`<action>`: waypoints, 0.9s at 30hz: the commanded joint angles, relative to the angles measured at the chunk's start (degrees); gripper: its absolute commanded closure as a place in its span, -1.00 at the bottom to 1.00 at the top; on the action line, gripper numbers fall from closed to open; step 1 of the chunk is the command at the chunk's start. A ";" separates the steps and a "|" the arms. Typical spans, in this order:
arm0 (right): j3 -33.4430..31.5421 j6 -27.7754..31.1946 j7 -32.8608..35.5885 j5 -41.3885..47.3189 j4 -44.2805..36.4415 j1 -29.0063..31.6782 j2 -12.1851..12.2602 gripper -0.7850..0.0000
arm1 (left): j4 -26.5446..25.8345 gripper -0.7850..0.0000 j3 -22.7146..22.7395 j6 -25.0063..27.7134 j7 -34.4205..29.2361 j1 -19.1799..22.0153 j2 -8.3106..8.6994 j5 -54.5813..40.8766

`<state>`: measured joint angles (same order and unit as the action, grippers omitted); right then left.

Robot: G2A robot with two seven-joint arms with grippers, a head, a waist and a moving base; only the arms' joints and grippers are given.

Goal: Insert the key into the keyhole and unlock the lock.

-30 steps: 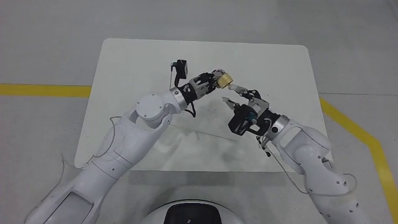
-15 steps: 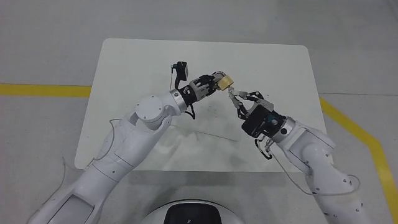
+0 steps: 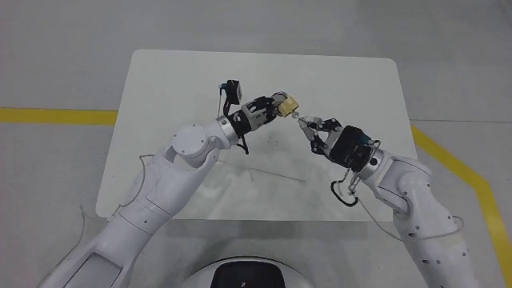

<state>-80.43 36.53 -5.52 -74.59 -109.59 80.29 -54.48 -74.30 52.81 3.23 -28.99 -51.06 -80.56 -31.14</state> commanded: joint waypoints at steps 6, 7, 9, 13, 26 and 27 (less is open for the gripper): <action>1.36 -0.85 2.56 -1.41 0.75 -1.42 -0.26 1.00 | 0.52 1.00 0.31 0.01 -0.87 0.28 -0.29 0.06; 1.51 -0.94 2.82 -1.55 0.87 -1.63 -0.30 1.00 | 0.62 1.00 0.36 -0.01 -0.98 0.33 -0.33 0.10; 1.80 -1.07 3.00 -1.53 1.04 -1.97 -0.39 1.00 | 0.82 1.00 0.40 -0.15 -1.18 0.46 -0.41 0.31; 2.25 -1.07 3.38 -1.68 1.51 -2.67 -0.52 1.00 | 1.11 1.00 0.43 -0.31 -1.43 0.66 -0.59 0.58; 0.63 -2.09 0.38 -4.10 0.12 -1.45 -0.56 0.63 | 1.32 1.00 1.65 -0.65 -0.32 0.29 -0.89 1.73; 0.31 -2.47 -0.08 -5.13 -0.38 -1.05 -0.52 0.52 | 1.25 1.00 1.67 -0.96 -0.17 0.32 -0.89 2.12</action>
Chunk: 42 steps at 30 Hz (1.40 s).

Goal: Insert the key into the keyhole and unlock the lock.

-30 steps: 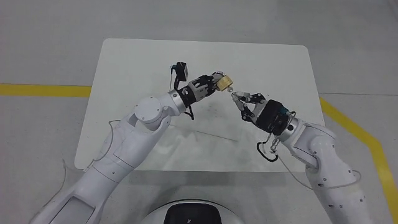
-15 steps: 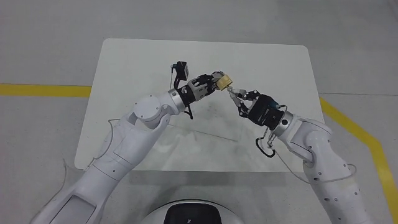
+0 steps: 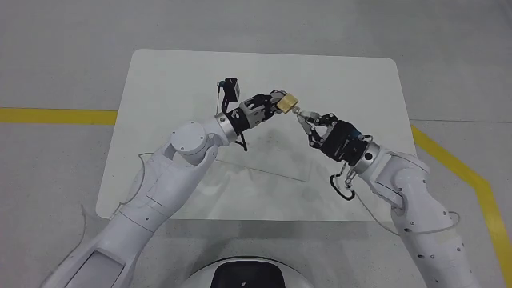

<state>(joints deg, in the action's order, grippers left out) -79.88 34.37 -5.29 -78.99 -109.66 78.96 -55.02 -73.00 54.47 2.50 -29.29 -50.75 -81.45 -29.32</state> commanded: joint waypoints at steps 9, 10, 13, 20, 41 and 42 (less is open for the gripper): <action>0.70 -6.38 2.29 -12.90 -2.65 1.96 -0.03 0.28 | -0.24 1.00 -0.48 -2.12 0.06 0.49 -0.41 1.47; 1.00 -6.60 2.75 -13.86 -2.80 1.85 -0.06 0.29 | -0.15 1.00 -0.51 -2.22 -0.03 0.51 -0.46 1.45; 1.63 -7.70 4.27 -16.98 -3.44 1.57 -0.13 0.28 | -0.03 1.00 -0.54 -2.31 -0.36 0.55 -0.60 1.35; 2.55 -9.49 5.78 -21.68 -4.58 1.44 -0.31 0.32 | 0.23 1.00 -0.59 -2.55 -1.18 0.59 -0.83 1.69; 3.45 -8.03 7.65 -18.75 -3.71 0.79 -1.09 1.00 | -1.00 1.00 0.66 -4.02 -1.64 0.18 -0.90 4.64; 3.14 -8.00 8.27 -16.59 -3.43 0.77 -1.19 1.00 | -1.02 1.00 0.68 -3.90 -1.55 0.19 -0.91 4.92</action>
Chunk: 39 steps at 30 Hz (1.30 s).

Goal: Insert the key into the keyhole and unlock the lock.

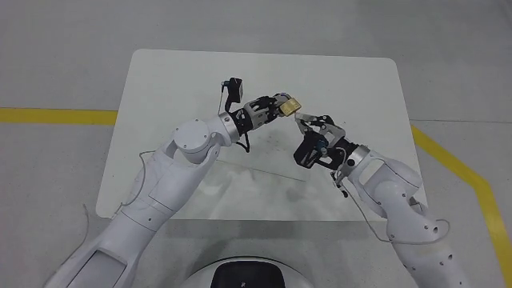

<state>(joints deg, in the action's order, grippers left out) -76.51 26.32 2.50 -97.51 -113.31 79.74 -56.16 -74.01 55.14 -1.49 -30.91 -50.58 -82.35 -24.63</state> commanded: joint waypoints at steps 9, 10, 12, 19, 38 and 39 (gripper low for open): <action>-2.13 4.54 5.32 23.78 3.21 -0.58 -0.69 1.00 | -0.11 1.00 -0.05 0.89 0.16 0.00 -0.21 1.49; -2.29 5.23 6.00 25.99 3.57 -0.68 -0.72 1.00 | -0.11 1.00 -0.03 0.90 0.16 -0.03 -0.23 1.53; -2.59 6.26 7.12 29.75 4.16 -0.90 -0.76 1.00 | -0.08 1.00 0.02 0.91 0.13 -0.07 -0.26 1.61; -3.82 8.14 11.42 42.72 6.15 -1.31 -0.84 1.00 | -0.22 1.00 -0.03 2.70 -1.25 -0.02 -0.22 3.84; -6.05 8.24 16.52 57.93 8.12 -0.89 -0.79 1.00 | -0.12 1.00 1.10 4.12 -2.36 -0.05 -0.20 5.75; -6.22 8.24 17.03 57.34 7.95 -1.02 -0.74 1.00 | -0.04 1.00 1.20 4.13 -2.44 0.01 -0.19 5.88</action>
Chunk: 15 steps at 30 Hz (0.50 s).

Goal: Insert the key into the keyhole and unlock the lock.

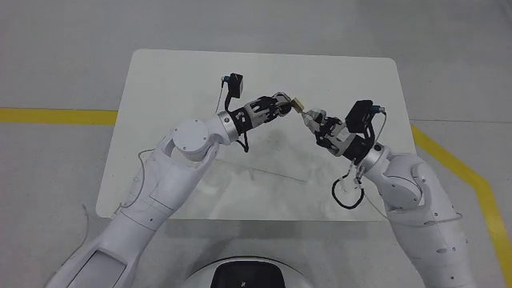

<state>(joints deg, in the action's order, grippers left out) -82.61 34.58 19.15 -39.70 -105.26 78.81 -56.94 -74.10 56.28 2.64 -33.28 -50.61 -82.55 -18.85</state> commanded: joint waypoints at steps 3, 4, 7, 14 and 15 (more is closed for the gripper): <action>-0.33 -0.02 0.44 0.02 0.08 -0.15 0.05 1.00 | 0.10 1.00 0.24 -0.04 -0.27 0.20 0.00 0.22; -0.41 -0.16 0.42 0.03 0.07 -0.22 0.04 1.00 | 0.12 1.00 0.27 -0.12 -0.39 0.31 0.00 0.34; -0.50 -0.14 0.29 0.50 0.08 -0.33 0.03 1.00 | 0.14 1.00 0.38 -0.34 -0.58 0.53 0.00 0.71; -1.16 -0.52 -0.39 0.89 1.27 -0.75 0.02 -1.00 | 0.18 1.00 1.12 -1.87 -0.93 1.01 0.19 2.08; -1.49 -0.45 -0.82 0.59 1.17 -0.70 0.03 -1.00 | -0.02 1.00 1.39 -2.28 -1.13 0.99 0.30 2.46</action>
<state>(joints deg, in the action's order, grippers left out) -83.87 34.11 18.63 -38.90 -104.01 78.07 -56.91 -73.97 57.48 0.69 -34.27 -49.61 -82.34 -16.75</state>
